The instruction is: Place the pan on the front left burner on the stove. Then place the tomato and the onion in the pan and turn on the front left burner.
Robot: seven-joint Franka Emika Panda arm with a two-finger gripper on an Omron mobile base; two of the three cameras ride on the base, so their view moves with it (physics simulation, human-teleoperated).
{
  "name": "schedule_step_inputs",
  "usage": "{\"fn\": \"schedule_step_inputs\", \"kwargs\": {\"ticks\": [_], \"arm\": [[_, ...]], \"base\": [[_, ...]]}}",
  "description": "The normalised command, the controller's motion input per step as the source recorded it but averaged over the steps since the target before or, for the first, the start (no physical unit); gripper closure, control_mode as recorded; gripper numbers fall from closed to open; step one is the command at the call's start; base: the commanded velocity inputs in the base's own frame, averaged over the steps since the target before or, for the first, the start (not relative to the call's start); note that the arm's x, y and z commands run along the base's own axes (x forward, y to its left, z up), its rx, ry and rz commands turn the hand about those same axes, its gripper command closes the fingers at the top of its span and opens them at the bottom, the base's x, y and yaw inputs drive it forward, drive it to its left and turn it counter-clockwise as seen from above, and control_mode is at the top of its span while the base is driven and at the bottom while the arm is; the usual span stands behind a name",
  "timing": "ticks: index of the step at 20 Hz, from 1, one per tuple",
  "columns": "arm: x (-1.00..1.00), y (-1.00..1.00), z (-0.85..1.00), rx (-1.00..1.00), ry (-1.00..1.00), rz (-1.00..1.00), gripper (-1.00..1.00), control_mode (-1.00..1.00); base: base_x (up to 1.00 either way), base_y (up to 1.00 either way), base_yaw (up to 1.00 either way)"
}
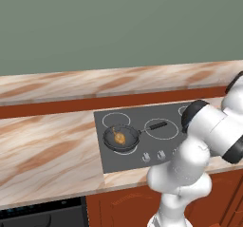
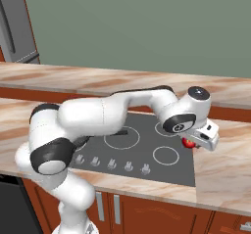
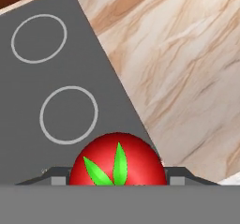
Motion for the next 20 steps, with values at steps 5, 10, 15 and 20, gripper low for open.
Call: {"fn": "schedule_step_inputs", "kwargs": {"ticks": [5, 10, 15, 20], "arm": [[0.19, 0.83, 0.23, -0.04, -0.04, 0.0, 1.0, -1.0], [0.19, 0.88, 0.21, -0.02, -0.01, 0.03, 1.0, -1.0], [0.18, 0.81, 0.31, -0.03, -0.01, 0.03, 1.0, -1.0], [0.2, 0.75, 0.32, -0.01, 0.0, 0.02, 1.0, -1.0]], "base": [[0.0, 0.0, 0.0], [0.0, 0.0, 0.0], [0.0, 0.0, 0.0], [0.0, 0.0, 0.0]]}}
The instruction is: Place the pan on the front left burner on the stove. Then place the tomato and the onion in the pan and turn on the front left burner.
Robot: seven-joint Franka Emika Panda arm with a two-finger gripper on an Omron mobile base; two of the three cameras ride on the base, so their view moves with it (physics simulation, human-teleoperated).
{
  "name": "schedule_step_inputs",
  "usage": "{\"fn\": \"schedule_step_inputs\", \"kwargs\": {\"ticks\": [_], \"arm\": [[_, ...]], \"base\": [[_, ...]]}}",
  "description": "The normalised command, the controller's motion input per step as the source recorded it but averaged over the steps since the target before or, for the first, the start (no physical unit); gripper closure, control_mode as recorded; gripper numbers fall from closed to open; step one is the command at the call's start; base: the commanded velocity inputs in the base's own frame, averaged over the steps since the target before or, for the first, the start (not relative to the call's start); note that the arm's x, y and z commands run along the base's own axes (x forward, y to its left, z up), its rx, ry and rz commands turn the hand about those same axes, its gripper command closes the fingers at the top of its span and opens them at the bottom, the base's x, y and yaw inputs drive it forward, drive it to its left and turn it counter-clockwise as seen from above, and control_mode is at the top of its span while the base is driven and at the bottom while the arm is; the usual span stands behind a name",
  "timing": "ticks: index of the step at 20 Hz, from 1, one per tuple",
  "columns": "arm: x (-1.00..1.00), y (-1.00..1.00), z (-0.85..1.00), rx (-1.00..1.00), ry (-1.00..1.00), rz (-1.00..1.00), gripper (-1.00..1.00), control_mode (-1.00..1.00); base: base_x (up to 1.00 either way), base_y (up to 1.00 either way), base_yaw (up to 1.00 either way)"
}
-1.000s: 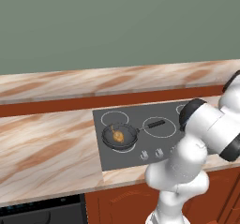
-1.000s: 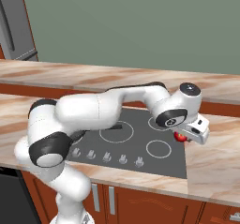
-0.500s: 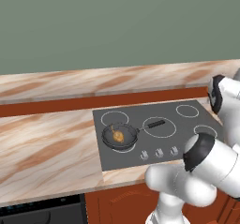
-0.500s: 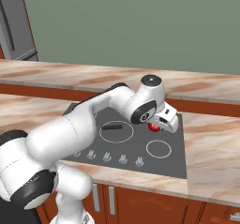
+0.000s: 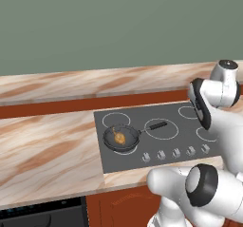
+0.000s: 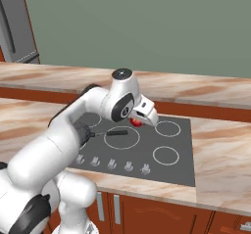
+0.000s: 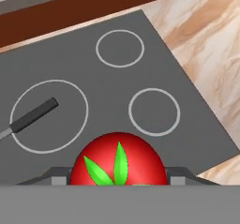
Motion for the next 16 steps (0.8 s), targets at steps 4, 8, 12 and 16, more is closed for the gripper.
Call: {"fn": "schedule_step_inputs", "kwargs": {"ticks": [4, 8, 12, 16], "arm": [[0.18, 0.72, 0.3, 0.0, 0.0, 0.02, 1.0, -1.0], [0.2, 0.78, 0.04, 0.0, 0.02, 0.06, 1.0, -1.0], [0.14, 0.85, 0.0, 0.0, 0.04, 0.09, 1.0, -1.0], [0.07, 0.83, 0.0, 0.0, 0.05, 0.1, 1.0, -1.0]], "base": [[0.0, 0.0, 0.0], [0.0, 0.0, 0.0], [0.0, 0.0, 0.0], [0.0, 0.0, 0.0]]}}
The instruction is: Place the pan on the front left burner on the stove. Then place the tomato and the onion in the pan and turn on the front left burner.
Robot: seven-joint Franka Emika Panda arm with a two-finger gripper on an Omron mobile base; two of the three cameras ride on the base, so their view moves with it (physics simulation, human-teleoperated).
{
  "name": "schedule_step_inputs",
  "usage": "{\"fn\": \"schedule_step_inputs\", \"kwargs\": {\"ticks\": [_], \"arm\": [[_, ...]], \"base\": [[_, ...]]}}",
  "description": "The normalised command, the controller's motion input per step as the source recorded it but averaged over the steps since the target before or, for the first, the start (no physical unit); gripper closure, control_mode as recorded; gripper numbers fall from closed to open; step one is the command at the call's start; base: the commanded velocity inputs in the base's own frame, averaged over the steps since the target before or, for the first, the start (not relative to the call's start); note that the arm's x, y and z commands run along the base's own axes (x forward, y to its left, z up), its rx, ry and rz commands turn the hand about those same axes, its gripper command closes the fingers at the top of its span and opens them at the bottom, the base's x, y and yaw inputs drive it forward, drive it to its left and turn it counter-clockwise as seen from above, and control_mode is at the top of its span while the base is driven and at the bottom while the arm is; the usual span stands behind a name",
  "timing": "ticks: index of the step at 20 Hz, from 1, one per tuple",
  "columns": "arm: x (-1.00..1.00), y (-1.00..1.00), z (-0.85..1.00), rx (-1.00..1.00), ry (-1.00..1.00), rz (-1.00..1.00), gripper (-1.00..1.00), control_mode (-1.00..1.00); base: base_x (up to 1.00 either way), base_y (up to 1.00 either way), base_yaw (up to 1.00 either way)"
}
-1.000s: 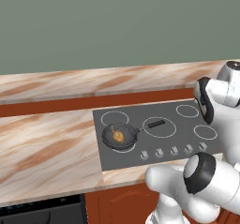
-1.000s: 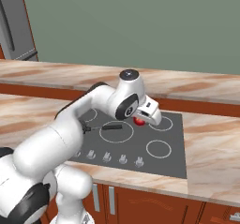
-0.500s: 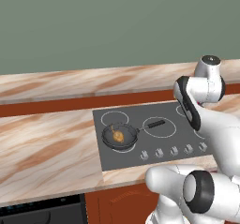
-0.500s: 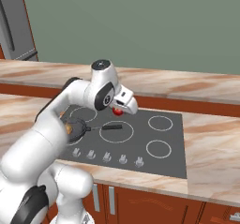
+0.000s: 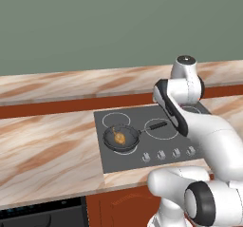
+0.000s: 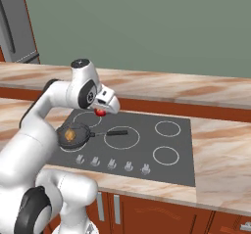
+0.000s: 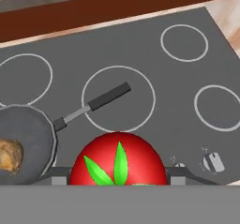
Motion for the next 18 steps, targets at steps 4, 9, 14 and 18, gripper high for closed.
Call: {"fn": "schedule_step_inputs", "kwargs": {"ticks": [4, 9, 14, 18], "arm": [[0.09, 0.83, 0.0, 0.0, 0.05, 0.09, 1.0, -1.0], [0.12, 0.69, -0.04, 0.0, 0.06, 0.09, 1.0, -1.0], [0.16, 0.38, -0.17, 0.0, 0.08, 0.06, 1.0, -1.0], [0.23, 0.23, -0.29, 0.0, 0.08, 0.05, 1.0, -1.0]], "base": [[0.0, 0.0, 0.0], [0.0, 0.0, 0.0], [0.0, 0.0, 0.0], [0.0, 0.0, 0.0]]}}
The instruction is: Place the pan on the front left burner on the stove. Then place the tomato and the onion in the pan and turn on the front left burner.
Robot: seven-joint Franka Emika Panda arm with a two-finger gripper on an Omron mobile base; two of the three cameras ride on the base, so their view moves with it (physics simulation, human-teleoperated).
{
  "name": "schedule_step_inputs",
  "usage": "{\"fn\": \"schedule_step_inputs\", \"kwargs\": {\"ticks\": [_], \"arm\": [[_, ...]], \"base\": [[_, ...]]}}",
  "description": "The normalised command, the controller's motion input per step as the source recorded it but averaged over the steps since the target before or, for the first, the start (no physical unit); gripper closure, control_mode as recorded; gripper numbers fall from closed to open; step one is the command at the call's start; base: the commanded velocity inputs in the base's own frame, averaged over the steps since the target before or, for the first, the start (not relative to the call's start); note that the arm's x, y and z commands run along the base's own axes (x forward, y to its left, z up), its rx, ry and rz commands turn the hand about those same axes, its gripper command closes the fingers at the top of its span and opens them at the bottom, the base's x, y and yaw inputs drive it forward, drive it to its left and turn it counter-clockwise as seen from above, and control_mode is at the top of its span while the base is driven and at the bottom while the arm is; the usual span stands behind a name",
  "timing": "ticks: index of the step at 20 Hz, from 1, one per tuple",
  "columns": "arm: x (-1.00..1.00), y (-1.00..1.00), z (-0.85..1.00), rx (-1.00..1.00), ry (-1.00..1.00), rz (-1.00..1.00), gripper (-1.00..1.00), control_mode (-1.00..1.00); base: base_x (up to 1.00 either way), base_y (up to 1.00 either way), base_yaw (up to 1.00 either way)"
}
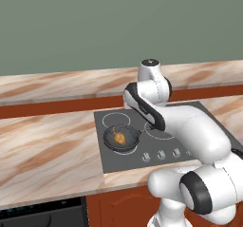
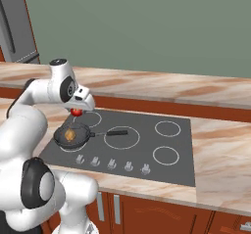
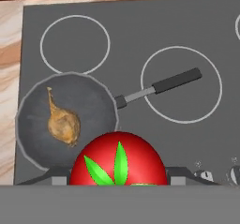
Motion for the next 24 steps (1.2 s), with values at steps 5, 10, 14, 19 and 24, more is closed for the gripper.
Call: {"fn": "schedule_step_inputs", "kwargs": {"ticks": [5, 10, 14, 19, 24], "arm": [[0.29, 0.27, -0.27, 0.0, 0.08, 0.04, 1.0, -1.0], [0.31, 0.21, -0.26, 0.0, 0.1, 0.02, 1.0, -1.0], [0.21, 0.16, -0.37, 0.0, 0.13, 0.0, 1.0, -1.0], [0.07, 0.11, -0.36, 0.0, 0.1, 0.0, 1.0, -1.0], [0.03, 0.19, -0.2, 0.0, 0.01, -0.09, 1.0, -1.0]], "base": [[0.0, 0.0, 0.0], [0.0, 0.0, 0.0], [0.0, 0.0, 0.0], [0.0, 0.0, 0.0], [0.0, 0.0, 0.0]]}}
